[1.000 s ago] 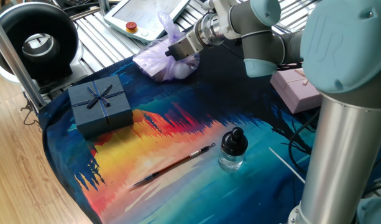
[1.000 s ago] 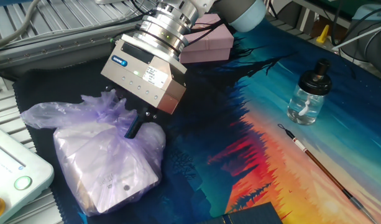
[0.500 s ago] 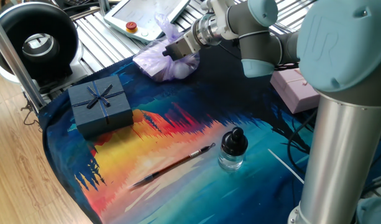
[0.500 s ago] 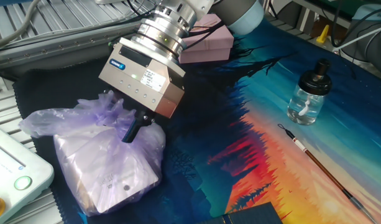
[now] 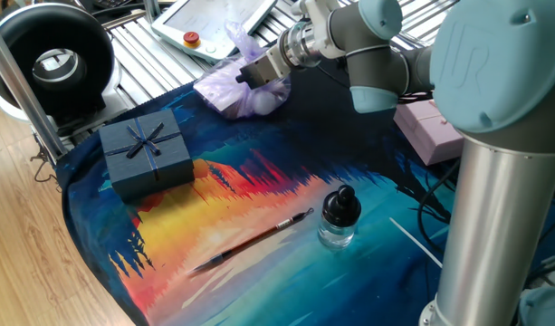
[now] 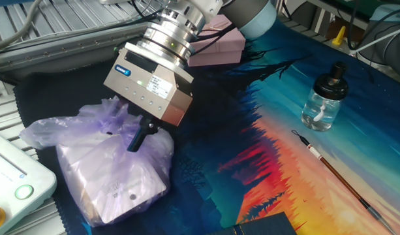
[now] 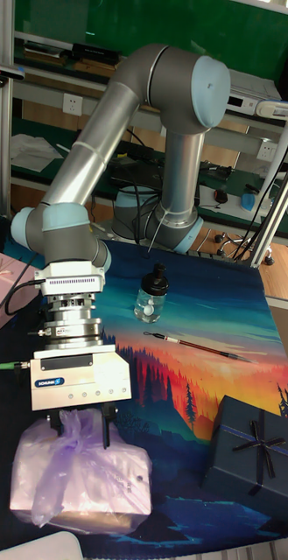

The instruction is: Pick up a bag of things

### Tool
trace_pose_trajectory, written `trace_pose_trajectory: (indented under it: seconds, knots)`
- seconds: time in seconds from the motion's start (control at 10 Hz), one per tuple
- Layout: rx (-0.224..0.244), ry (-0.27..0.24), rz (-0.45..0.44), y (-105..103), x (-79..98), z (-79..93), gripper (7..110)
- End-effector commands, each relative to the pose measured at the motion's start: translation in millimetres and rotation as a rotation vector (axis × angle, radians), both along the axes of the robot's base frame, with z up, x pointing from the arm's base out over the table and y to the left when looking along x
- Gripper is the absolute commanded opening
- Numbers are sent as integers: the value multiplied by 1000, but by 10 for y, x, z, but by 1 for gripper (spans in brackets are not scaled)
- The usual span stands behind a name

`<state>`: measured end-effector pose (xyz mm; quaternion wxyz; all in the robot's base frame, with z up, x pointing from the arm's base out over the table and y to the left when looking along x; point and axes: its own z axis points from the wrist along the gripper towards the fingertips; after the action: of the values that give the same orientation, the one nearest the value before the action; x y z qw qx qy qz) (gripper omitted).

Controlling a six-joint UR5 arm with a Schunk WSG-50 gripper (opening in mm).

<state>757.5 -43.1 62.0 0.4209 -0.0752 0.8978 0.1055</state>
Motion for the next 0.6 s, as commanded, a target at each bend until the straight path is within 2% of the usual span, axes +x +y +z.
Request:
trace_pose_trajectory:
  seconds: [0.0,0.3,0.5]
  knots:
    - [18,7,-26,-41,26,-6,44]
    - [33,0,-13,-1,19,17,44]
    - [28,9,-36,-51,19,-4,44]
